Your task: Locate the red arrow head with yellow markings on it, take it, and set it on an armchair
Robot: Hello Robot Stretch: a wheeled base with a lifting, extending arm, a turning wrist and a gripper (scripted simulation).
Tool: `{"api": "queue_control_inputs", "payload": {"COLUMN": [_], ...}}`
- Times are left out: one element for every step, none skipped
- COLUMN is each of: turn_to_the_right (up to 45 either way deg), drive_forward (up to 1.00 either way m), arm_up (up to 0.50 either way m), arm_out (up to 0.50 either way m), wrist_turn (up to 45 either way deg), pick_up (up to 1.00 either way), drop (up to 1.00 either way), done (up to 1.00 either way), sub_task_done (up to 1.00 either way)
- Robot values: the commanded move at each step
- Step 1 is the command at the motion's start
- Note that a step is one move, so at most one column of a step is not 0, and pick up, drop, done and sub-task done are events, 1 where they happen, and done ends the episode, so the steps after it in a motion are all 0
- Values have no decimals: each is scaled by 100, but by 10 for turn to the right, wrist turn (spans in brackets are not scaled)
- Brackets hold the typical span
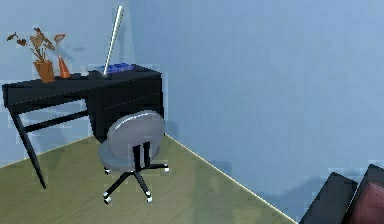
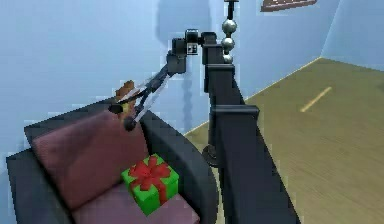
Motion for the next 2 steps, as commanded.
{"api": "queue_control_inputs", "payload": {"turn_to_the_right": [0,0], "drive_forward": [0,0], "arm_up": [0,-46], "arm_out": [0,0], "wrist_turn": [390,0], "pick_up": [0,0], "drop": [0,0], "done": [0,0], "sub_task_done": [0,0]}}
